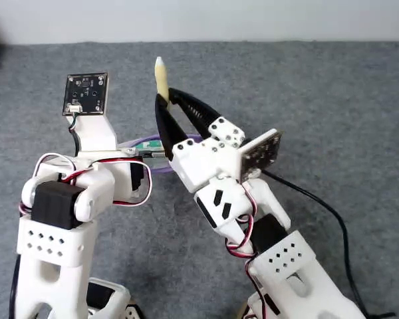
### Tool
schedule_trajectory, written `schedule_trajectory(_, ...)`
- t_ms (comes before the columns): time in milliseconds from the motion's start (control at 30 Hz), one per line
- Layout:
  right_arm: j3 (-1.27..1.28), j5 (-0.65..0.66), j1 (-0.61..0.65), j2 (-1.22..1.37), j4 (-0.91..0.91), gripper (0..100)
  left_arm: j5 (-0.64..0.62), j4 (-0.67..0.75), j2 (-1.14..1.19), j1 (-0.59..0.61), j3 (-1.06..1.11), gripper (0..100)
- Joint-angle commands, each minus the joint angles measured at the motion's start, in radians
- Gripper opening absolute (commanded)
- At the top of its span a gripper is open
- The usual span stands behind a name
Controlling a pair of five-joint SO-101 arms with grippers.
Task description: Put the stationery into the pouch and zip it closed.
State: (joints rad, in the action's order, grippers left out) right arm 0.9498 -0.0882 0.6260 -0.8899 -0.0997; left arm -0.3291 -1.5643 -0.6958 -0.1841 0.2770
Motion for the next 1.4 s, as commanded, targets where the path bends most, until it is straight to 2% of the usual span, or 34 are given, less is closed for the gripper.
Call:
schedule_trajectory(0,-0.006,0.063,0.007,-0.012,0.134,0.9,-0.006,0.015,-0.002,-0.002,-0.056,1)
schedule_trajectory(200,-0.008,0.040,0.007,-0.142,0.349,3.0,-0.006,0.017,-0.002,-0.006,-0.056,1)
schedule_trajectory(367,-0.009,0.041,0.008,-0.219,0.510,19.9,-0.006,0.023,-0.002,-0.009,-0.056,1)
schedule_trajectory(467,-0.009,0.044,0.019,-0.269,0.573,24.0,-0.006,0.023,-0.002,-0.009,-0.056,1)
schedule_trajectory(667,-0.011,0.046,-0.002,-0.407,0.657,15.8,-0.006,0.021,-0.002,-0.009,-0.056,1)
schedule_trajectory(900,-0.021,0.043,-0.243,-0.481,0.837,1.2,-0.006,0.018,-0.003,-0.009,-0.056,1)
schedule_trajectory(967,-0.049,0.046,-0.291,-0.476,0.955,0.9,-0.006,0.020,-0.003,-0.009,-0.056,1)
schedule_trajectory(1133,-0.089,0.046,-0.297,-0.401,1.198,2.0,-0.006,0.020,-0.003,-0.009,-0.056,1)
schedule_trajectory(1367,-0.086,0.046,-0.297,-0.236,1.213,2.8,-0.006,0.017,-0.003,-0.009,-0.056,1)
